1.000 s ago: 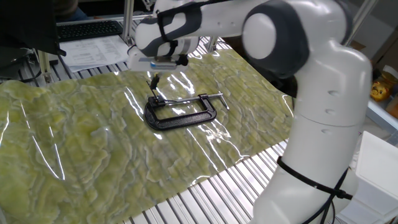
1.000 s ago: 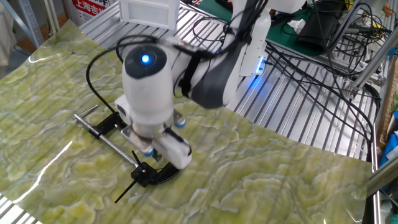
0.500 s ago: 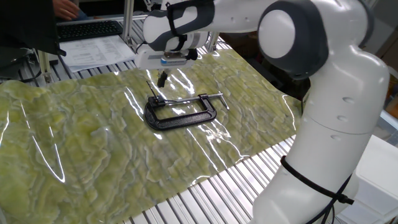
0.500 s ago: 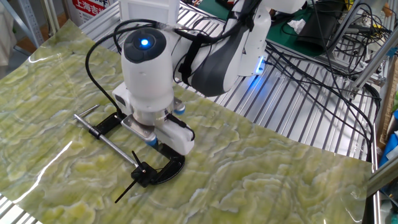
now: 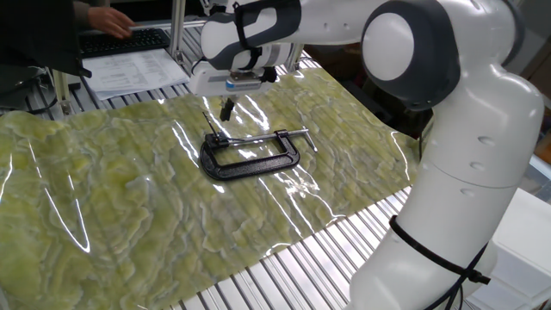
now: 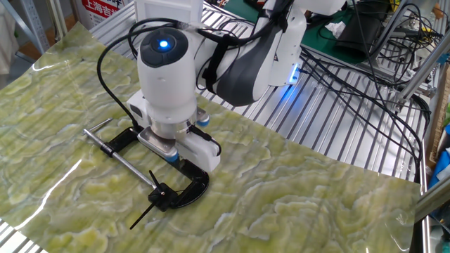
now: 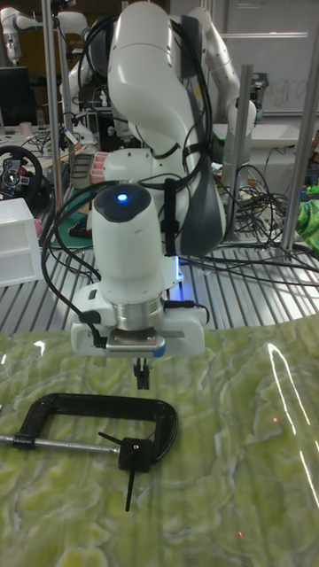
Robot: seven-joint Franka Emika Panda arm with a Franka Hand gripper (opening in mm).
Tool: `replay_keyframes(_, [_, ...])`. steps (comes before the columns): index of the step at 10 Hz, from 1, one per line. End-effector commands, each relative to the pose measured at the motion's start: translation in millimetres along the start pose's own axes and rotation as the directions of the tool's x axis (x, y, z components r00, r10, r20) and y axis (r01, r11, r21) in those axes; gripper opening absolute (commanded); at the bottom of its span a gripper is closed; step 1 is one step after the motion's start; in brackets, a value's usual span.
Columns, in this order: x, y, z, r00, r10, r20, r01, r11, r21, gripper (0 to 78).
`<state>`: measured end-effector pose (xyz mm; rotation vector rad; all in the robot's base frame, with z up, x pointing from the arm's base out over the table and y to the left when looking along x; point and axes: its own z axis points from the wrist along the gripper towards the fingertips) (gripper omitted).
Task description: Turn the hands of a clock
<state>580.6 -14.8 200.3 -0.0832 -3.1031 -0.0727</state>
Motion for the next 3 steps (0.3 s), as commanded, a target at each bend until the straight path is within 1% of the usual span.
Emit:
replay_keyframes(1, [0.3,-1.7,-3.4,1.0,-0.012,0.005,0.012,1.0,-0.001,0.0])
replay_keyframes(3, [0.3,-1.7,-3.4,1.0,-0.015,0.005,0.015,1.0,-0.001,0.0])
